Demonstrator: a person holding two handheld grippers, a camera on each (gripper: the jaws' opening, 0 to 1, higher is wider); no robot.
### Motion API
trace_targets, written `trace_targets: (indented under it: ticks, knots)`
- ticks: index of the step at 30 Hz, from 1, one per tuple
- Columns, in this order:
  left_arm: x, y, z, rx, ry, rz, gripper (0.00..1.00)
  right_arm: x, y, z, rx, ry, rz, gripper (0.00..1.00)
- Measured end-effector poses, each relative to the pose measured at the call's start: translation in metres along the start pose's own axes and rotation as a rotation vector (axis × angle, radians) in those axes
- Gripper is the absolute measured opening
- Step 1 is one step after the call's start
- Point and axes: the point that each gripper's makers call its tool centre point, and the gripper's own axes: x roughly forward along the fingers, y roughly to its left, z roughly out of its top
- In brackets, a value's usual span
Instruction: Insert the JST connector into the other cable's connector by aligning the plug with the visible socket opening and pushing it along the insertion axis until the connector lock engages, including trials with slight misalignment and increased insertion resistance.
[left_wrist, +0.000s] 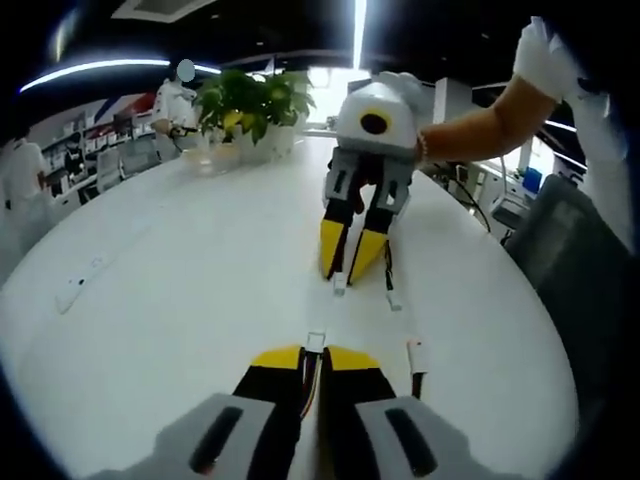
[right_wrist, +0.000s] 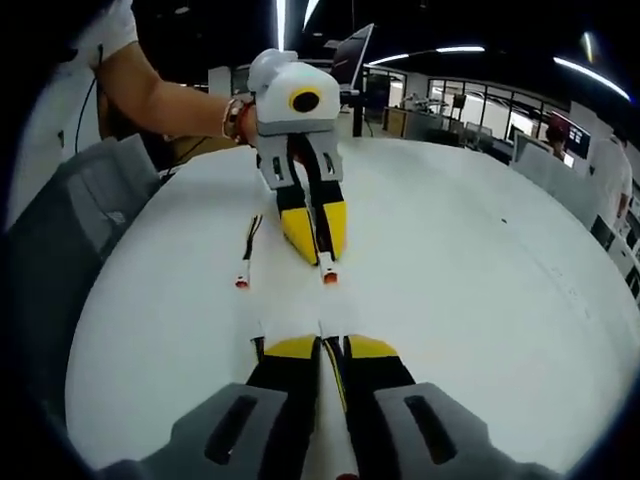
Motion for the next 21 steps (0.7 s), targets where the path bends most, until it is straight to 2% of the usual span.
trace_targets:
  ticks: [21]
  knots:
    - [0.0009, -0.0016, 0.0018, 0.003, -0.004, -0.007, 0.01, -0.0004, -0.0014, -0.001, -0.009, -0.008, -0.001, 0.05]
